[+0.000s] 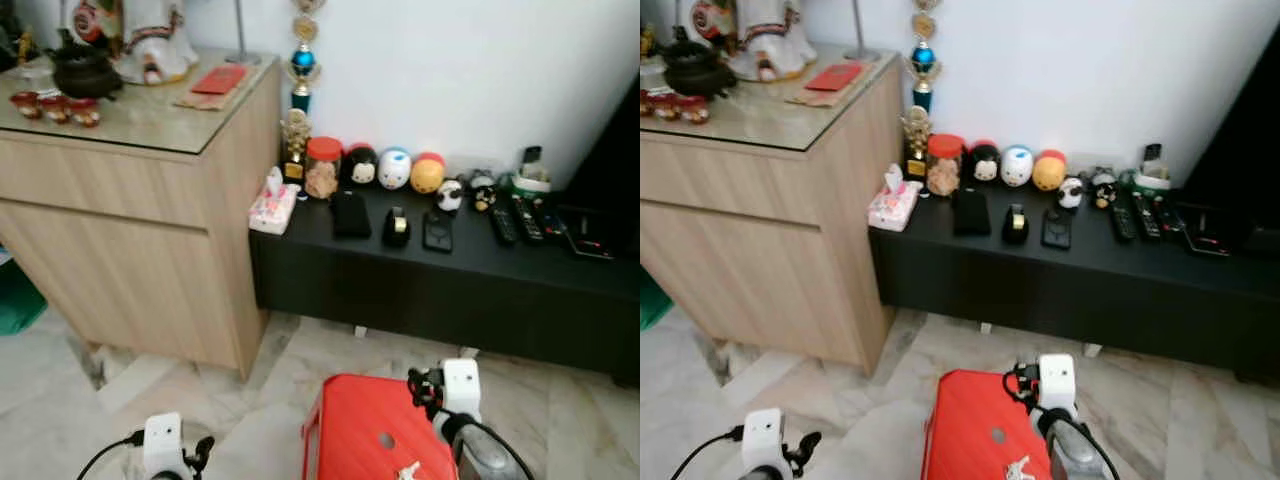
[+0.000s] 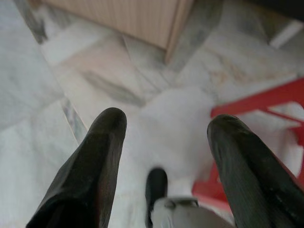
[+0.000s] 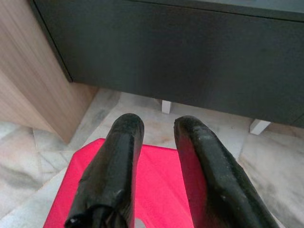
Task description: Hang keys on a hook
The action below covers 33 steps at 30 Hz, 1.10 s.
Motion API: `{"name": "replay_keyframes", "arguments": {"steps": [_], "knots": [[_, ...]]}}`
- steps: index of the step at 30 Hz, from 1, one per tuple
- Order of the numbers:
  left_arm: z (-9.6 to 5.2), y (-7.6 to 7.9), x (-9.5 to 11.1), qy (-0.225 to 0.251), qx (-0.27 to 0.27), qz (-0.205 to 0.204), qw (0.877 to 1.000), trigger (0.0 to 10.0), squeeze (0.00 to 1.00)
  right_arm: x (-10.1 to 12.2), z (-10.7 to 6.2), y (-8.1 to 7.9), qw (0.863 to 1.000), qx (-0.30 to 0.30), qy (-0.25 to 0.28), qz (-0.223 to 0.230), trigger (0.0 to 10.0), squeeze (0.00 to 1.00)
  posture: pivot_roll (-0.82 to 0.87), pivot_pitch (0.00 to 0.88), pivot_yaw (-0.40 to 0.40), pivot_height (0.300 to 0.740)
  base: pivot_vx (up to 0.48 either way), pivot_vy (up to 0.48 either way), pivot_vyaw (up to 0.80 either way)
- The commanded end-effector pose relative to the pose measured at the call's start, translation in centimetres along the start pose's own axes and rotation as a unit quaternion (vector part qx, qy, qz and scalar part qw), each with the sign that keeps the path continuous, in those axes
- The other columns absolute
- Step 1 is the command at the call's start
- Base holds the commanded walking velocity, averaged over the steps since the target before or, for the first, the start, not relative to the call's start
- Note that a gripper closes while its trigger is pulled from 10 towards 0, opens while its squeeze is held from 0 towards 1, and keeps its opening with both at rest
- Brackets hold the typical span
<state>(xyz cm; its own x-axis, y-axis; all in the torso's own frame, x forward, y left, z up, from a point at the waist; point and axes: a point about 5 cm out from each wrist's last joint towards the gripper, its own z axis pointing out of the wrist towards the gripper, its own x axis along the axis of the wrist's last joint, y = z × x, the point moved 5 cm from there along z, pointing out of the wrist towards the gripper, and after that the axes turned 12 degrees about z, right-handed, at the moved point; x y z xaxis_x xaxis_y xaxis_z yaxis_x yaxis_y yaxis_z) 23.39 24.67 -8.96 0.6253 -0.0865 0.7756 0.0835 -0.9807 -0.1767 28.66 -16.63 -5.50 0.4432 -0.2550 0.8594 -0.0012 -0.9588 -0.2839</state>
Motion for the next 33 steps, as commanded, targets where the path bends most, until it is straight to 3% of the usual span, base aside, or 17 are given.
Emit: {"name": "replay_keyframes", "arguments": {"steps": [1,9,15,16,17,18,19,24,28,33], "knots": [[0.0,0.4,0.4,0.014,-0.004,0.004,1.0,10.0,0.0,1.1,-0.1,0.6,1.0,-0.003,0.024,-0.004,10.0,0.0,0.1,0.0,-0.101,0.74,0.0,0.0,0.0],[-0.1,0.4,1.0,0.042,0.003,0.014,0.999,10.0,0.0,5.1,-1.1,1.0,0.991,-0.013,0.128,-0.04,10.0,0.0,0.1,0.0,-0.117,0.74,0.0,0.0,0.0],[-0.3,0.1,1.1,0.052,0.021,0.02,0.998,10.0,0.0,5.5,-2.4,0.6,0.987,-0.009,0.156,-0.037,10.0,0.0,0.1,0.0,-0.115,0.74,0.0,0.0,0.0],[-0.8,-0.3,2.3,0.1,0.033,0.037,0.994,10.0,0.0,5.4,-2.5,0.5,0.988,-0.005,0.152,-0.036,10.0,0.0,0.11,0.0,-0.117,0.74,0.0,0.0,0.0],[-2.5,-0.9,5.3,0.203,0.043,0.056,0.977,10.0,0.0,5.2,-2.5,0.3,0.988,-0.001,0.147,-0.036,10.0,0.0,0.11,0.0,-0.117,0.74,0.0,0.0,0.0],[-6.3,-0.5,9.8,0.333,0.033,0.029,0.942,10.0,0.0,4.7,-2.3,0.1,0.99,0.003,0.137,-0.034,10.0,0.0,0.11,0.0,-0.119,0.74,0.0,0.0,0.0],[-7.2,-0.3,10.9,0.354,0.027,0.028,0.934,10.0,0.0,4.5,-2.1,0.1,0.991,0.002,0.131,-0.034,10.0,0.0,0.11,0.0,-0.119,0.74,0.0,0.0,0.0],[-6.5,0.3,13.1,0.369,0.004,0.081,0.926,10.0,0.0,3.9,-1.5,-0.4,0.994,-0.002,0.103,-0.022,10.0,0.0,0.1,0.0,-0.116,0.74,0.0,0.0,0.0],[-6.2,0.6,14.8,0.377,0.002,0.098,0.921,10.0,0.0,3.5,-1.3,-0.3,0.996,-0.011,0.092,-0.016,10.0,0.0,0.11,0.0,-0.113,0.74,0.0,0.0,0.0],[-7.7,0.8,15.7,0.386,0.005,0.097,0.917,10.0,0.0,4.8,-1.8,-1.1,0.992,-0.002,0.125,0.0,10.0,0.0,0.1,0.0,-0.108,0.74,0.0,0.0,0.0]]}}
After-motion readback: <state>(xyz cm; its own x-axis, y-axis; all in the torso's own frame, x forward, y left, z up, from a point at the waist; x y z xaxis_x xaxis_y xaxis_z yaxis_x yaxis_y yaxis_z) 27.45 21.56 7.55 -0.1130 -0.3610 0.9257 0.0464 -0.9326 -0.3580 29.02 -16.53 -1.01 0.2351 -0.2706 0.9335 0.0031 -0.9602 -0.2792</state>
